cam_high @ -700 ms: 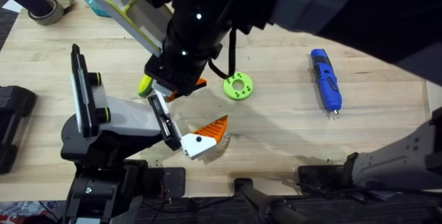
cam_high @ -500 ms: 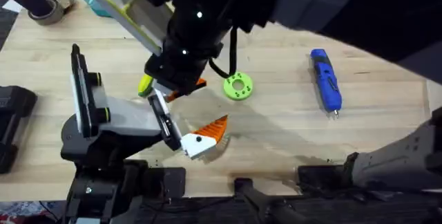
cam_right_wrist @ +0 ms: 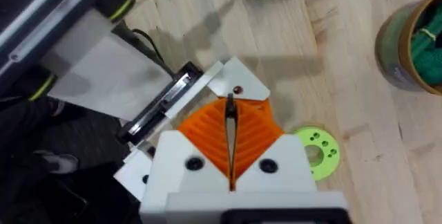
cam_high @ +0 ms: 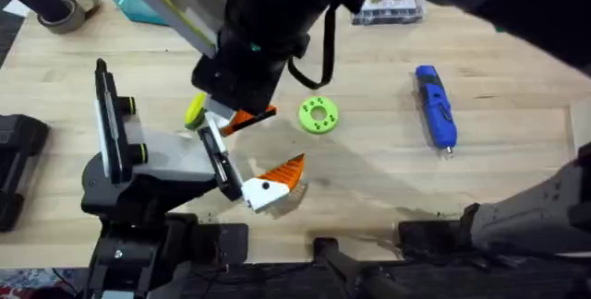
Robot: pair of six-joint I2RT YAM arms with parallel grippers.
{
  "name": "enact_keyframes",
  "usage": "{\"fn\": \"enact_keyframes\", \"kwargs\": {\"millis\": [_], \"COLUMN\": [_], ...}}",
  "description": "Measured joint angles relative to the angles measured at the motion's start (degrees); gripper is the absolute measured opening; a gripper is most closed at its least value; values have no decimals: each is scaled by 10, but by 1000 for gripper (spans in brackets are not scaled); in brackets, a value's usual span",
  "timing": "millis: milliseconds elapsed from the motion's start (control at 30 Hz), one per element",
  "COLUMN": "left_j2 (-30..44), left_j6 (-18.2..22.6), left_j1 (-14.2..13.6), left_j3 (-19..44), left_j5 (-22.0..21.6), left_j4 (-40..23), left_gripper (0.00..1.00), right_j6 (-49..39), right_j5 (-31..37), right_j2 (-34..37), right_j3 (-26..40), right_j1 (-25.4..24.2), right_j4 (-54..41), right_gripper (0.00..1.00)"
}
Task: Pick up the gripper from the table and insert it into the empty holder that is missing its gripper. Then pick up a screw, insert it into the mounting hole, and use the screwdriver to tighten it. Finally, clean up the table by picking up the vegetable and placing it into the bucket.
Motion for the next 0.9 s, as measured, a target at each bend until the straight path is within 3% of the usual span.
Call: {"fn": "enact_keyframes", "kwargs": {"millis": [300, 900], "left_j2": [0, 0], "left_j6": [0, 0], "left_j1": [0, 0], "left_j3": [0, 0], "left_j5": [0, 0], "left_j4": [0, 0], "left_gripper": [988, 986], "right_j6": [-8, -11], "right_j5": [0, 0], "right_j2": [0, 38], "right_j3": [0, 1], "right_j1": [-21, -6], "right_j4": [-4, -16], "right_gripper": [12, 12]}}
